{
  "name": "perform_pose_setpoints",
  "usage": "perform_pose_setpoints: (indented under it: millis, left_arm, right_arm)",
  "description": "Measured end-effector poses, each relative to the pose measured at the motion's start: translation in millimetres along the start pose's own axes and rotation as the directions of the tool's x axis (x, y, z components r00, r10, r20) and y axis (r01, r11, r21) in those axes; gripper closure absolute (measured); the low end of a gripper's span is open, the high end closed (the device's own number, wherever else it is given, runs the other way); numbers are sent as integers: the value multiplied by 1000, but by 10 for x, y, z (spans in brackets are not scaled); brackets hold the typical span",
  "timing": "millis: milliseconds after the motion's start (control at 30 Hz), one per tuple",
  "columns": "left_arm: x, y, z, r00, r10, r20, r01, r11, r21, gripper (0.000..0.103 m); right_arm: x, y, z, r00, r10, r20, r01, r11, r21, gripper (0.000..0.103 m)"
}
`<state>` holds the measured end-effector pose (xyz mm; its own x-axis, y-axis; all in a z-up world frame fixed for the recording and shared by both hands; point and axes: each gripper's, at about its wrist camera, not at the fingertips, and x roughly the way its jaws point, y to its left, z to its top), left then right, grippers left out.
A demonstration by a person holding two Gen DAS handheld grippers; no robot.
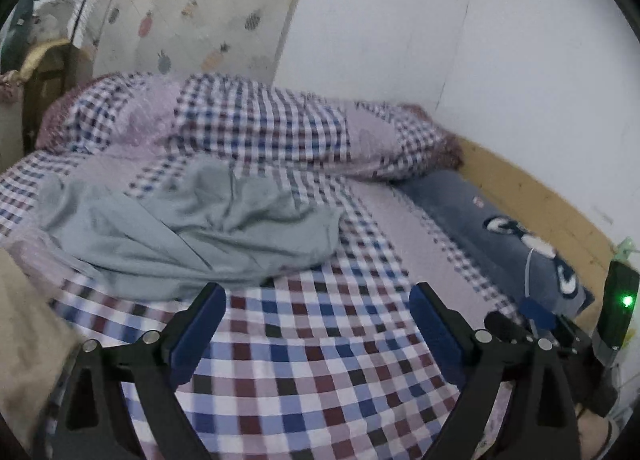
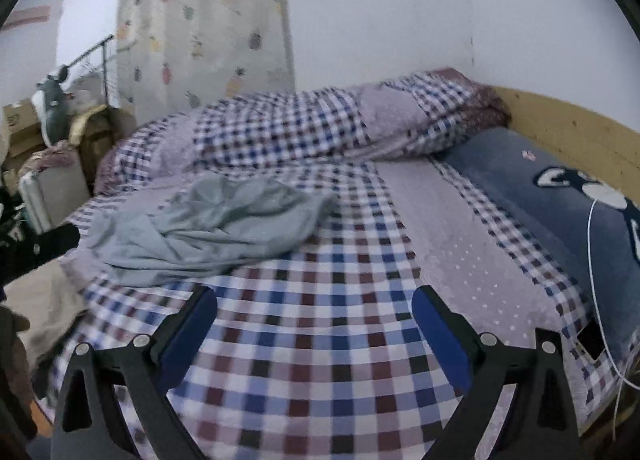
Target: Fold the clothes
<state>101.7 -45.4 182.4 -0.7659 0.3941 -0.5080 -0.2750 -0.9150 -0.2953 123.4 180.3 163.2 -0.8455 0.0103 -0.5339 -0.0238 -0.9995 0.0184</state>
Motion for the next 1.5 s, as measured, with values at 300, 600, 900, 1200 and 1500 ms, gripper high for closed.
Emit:
perform_pose_setpoints:
  millis: [300, 600, 900, 1200, 1500]
  left_arm:
    - [1271, 72, -534, 979, 133, -153, -133, 991, 14, 8]
    - [1929, 205, -774, 936, 240, -258, -243, 970, 19, 8]
    - [2058, 87, -901, 902, 337, -271, -309, 941, 140, 1]
    - [2051, 78, -942, 901, 343, -267, -312, 938, 152, 1]
    - [2068, 102, -930, 903, 324, -283, -297, 945, 135, 0]
  right_arm:
    - [1313, -238, -292, 991, -50, -128, 57, 997, 49, 3]
    - [2102, -359, -673, 944, -2, -331, 32, 996, 86, 3]
    - [2274, -162, -806, 925, -114, -363, 108, 994, -37, 0]
    - [2267, -154, -794, 925, -107, -364, 105, 994, -26, 0]
    - [2278, -178, -794, 923, -99, -373, 101, 995, -14, 0]
